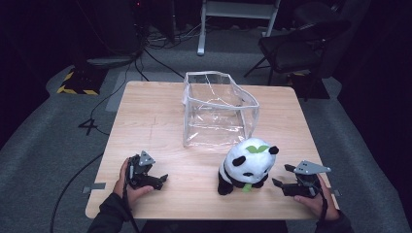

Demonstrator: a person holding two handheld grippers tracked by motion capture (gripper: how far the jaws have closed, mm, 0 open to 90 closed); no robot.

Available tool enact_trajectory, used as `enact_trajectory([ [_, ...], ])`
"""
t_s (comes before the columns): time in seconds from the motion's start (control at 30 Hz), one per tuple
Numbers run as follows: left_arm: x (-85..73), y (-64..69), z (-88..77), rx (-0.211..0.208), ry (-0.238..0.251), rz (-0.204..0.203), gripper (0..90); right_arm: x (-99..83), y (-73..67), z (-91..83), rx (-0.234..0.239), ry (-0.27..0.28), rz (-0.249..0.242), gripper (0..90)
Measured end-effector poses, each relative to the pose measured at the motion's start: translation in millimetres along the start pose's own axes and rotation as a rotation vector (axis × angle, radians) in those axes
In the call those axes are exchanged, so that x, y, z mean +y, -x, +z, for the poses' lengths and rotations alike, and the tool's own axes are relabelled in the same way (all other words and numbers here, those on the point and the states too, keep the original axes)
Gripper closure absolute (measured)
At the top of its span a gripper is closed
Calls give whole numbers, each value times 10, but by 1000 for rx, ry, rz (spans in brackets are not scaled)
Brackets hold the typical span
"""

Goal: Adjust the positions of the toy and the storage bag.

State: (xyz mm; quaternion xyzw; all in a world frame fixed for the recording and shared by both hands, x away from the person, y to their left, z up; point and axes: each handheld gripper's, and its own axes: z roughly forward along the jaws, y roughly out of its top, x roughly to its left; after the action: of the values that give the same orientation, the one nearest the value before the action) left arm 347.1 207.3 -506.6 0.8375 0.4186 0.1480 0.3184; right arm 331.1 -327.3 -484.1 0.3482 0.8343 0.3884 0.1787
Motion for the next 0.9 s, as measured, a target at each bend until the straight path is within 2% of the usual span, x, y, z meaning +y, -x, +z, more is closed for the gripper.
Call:
enact_trajectory([
  [0.2, 0, 0, 0, 0, 0, 0, 2, 42, -96, -18, 25, 8, -20, 221],
  [0.33, 0, 0, 0, 0, 0, 0, 2, 86, -186, -25, 65, 17, -33, 212],
  [0.5, 0, -1, 0, 0, 0, 1, 2, 120, -253, -4, 84, 11, -36, 211],
  [0.77, 0, -1, 0, 0, 0, 1, 2, 165, -374, 42, 117, 10, -75, 211],
  [0.9, 0, -1, 0, 0, 0, 2, 2, 176, -406, 80, 127, 6, -78, 211],
])
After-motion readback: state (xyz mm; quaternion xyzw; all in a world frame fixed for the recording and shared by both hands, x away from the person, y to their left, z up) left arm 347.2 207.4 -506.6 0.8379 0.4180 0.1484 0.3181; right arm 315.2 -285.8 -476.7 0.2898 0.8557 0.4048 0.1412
